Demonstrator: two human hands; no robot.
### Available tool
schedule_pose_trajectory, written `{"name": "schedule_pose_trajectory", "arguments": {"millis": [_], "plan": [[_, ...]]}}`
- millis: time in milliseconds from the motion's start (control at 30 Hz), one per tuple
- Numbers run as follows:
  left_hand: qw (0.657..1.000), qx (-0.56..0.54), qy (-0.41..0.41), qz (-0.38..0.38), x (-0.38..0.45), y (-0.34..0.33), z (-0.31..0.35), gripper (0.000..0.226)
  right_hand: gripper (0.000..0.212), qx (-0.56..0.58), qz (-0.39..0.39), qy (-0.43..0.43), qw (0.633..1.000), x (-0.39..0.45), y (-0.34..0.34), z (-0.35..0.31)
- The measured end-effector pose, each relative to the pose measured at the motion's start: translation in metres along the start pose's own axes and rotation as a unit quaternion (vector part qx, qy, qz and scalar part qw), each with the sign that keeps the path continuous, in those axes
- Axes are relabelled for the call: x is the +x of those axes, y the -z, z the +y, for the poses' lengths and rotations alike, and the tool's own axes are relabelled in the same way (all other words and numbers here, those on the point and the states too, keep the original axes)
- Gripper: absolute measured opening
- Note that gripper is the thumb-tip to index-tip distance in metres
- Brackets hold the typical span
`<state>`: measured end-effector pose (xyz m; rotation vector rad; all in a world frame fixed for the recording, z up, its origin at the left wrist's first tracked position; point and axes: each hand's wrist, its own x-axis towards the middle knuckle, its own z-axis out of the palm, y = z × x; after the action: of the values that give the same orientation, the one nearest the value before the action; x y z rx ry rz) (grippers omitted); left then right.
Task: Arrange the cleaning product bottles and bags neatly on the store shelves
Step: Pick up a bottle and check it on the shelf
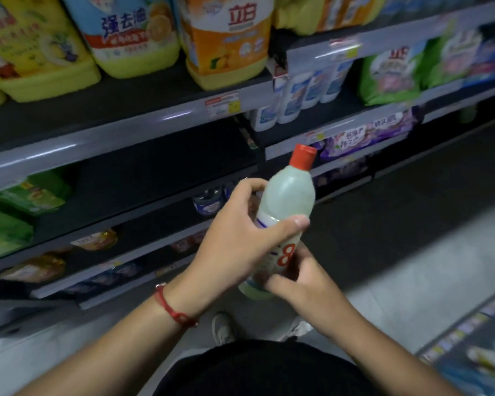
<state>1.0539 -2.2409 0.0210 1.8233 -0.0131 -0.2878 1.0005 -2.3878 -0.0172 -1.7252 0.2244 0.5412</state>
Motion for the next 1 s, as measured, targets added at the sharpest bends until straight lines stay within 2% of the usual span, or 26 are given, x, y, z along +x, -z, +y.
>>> {"name": "schedule_pose_trajectory", "arguments": {"millis": [67,167,233,333,400,500,700,833,1000], "plan": [[0.991,0.123,-0.043,-0.022,0.001,-0.026,0.016,0.061,0.062,0.029,0.013,0.012,0.999,-0.003,0.019,0.005],[0.957,0.266,-0.104,-0.041,0.006,-0.069,0.040,0.064,0.057,0.086,0.026,0.048,0.995,-0.013,0.051,0.007],[0.938,0.317,-0.135,-0.049,0.011,-0.097,0.052,0.068,0.052,0.108,0.024,0.056,0.992,-0.020,0.077,0.012],[0.924,0.342,-0.157,-0.070,0.023,-0.141,0.068,0.072,0.044,0.106,0.024,0.017,0.994,-0.027,0.124,0.027],[0.930,0.321,-0.156,-0.088,0.032,-0.168,0.078,0.072,0.045,0.100,0.030,0.019,0.994,-0.033,0.156,0.037],[0.952,0.252,-0.138,-0.106,0.046,-0.207,0.091,0.070,0.064,0.102,0.038,0.031,0.994,-0.043,0.203,0.048],[0.983,0.085,-0.056,-0.156,0.072,-0.272,0.114,0.059,0.062,0.092,0.103,0.039,0.990,-0.058,0.282,0.063],[0.984,0.007,-0.043,-0.171,0.086,-0.300,0.121,0.052,0.056,0.050,0.166,0.050,0.984,-0.061,0.325,0.069],[0.979,-0.007,-0.045,-0.197,0.110,-0.317,0.125,0.048,0.059,-0.012,0.206,0.065,0.976,-0.060,0.371,0.069]]}}
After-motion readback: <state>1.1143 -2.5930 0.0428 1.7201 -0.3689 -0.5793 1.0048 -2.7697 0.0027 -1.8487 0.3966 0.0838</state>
